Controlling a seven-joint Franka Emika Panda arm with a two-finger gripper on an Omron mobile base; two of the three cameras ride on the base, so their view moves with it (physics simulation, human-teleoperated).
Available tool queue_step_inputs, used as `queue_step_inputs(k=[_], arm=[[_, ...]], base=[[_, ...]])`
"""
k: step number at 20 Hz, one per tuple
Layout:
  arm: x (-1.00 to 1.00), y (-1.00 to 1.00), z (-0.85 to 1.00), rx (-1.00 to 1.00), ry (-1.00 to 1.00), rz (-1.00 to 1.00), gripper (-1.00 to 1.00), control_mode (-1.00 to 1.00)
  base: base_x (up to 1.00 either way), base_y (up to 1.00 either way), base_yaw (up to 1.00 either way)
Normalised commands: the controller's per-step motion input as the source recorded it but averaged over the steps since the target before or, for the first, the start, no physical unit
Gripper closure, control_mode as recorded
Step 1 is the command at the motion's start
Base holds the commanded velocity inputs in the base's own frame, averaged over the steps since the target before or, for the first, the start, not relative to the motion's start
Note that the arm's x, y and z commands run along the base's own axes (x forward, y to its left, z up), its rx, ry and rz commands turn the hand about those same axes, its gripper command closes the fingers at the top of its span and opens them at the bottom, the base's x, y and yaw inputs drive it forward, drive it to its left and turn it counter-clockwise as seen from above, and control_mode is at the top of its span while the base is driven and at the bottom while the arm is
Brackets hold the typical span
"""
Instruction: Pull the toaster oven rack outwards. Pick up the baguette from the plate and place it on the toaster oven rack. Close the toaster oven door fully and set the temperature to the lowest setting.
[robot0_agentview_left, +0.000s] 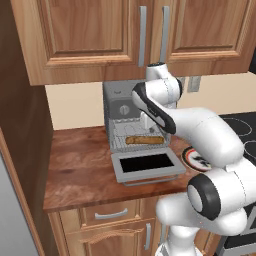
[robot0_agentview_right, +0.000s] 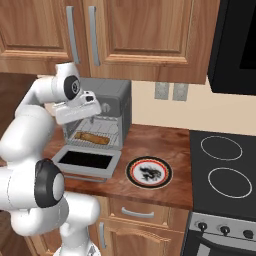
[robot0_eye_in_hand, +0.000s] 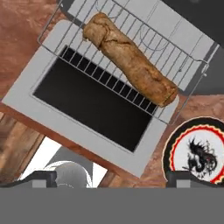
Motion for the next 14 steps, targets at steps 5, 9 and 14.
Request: queue_step_inputs(k=[5, 9, 14], arm=[[-0.55, 0.03, -0.35, 0.04, 0.0, -0.6, -1.0, -1.0], [0.0, 0.0, -0.41, -0.04, 0.07, -0.59, -1.0, -1.0], [0.01, 0.05, -0.6, -0.05, 0.02, -0.31, -1.0, -1.0]], base=[[0.0, 0.0, 0.0], [0.0, 0.0, 0.0], [0.0, 0.0, 0.0]])
